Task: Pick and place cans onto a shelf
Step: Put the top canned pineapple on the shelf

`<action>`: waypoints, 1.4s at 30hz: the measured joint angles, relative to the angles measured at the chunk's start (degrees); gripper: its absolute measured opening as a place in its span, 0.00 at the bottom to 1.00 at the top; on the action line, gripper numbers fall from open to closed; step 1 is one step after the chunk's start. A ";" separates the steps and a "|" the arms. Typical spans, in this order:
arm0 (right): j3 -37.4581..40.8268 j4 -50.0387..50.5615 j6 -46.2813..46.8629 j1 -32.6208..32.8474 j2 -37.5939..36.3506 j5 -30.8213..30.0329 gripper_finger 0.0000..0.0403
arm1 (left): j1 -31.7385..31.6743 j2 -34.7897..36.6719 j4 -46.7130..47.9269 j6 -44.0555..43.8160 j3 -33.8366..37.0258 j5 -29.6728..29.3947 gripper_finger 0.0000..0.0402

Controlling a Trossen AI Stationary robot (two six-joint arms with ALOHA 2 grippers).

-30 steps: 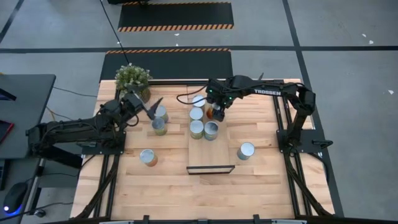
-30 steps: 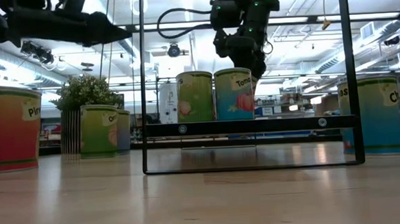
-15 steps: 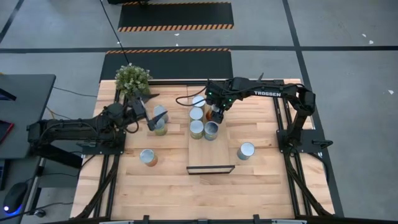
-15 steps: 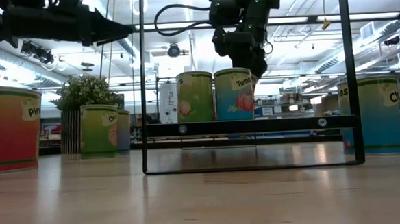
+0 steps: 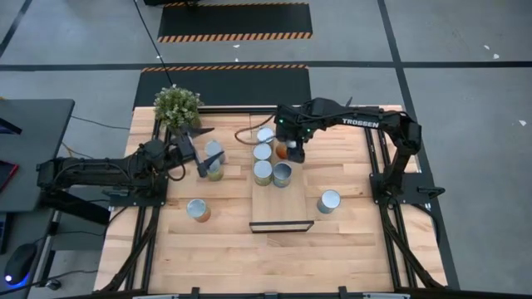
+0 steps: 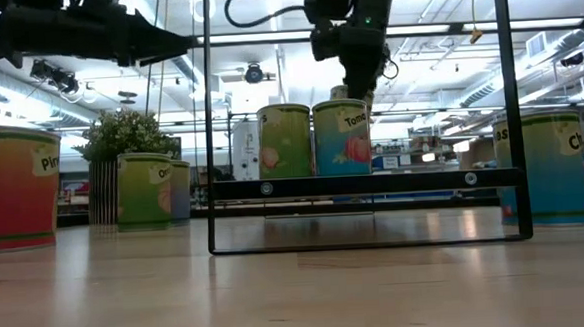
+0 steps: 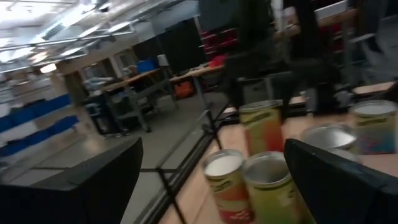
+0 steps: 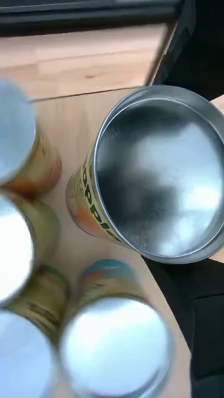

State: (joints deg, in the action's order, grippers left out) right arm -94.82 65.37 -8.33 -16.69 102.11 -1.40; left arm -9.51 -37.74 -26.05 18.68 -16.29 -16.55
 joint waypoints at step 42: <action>3.46 -1.72 -15.88 4.33 -0.01 -2.22 0.98 | -0.01 0.00 -3.95 0.05 -0.02 -4.88 0.99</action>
State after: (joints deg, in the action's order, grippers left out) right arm -91.36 63.65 -24.21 -12.36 102.10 -3.61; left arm -9.52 -37.74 -30.00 18.74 -16.32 -21.43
